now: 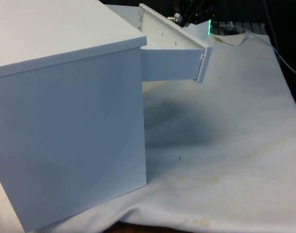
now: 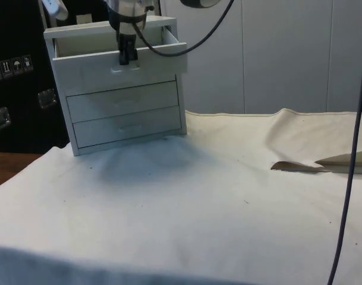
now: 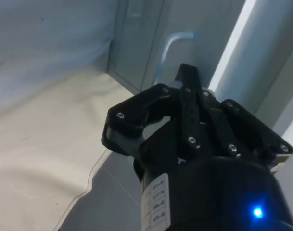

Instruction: Open the drawer, then close it.

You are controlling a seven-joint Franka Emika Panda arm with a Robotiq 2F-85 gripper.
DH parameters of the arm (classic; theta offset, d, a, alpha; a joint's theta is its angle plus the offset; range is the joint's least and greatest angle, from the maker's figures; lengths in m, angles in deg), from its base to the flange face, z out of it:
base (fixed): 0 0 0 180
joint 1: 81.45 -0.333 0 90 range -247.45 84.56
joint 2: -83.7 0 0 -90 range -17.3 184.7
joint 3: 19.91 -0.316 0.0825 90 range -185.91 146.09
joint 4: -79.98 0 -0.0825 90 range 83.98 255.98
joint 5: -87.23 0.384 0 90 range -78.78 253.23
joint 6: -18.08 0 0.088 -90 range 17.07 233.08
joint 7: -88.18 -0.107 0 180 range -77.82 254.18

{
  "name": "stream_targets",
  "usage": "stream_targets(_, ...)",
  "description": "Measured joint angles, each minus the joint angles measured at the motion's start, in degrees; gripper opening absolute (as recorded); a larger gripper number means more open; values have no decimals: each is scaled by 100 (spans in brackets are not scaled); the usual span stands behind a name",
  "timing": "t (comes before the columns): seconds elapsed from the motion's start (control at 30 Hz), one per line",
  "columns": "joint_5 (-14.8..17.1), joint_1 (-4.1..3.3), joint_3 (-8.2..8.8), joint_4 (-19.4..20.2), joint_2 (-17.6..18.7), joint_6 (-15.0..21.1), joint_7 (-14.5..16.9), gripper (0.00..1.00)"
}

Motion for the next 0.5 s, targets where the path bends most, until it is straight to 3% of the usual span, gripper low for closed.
stream_targets(0.2,6,0,-6,-166,-80,-212,92,0)
stream_targets(0.5,6,11,52,-298,11,-246,92,0)
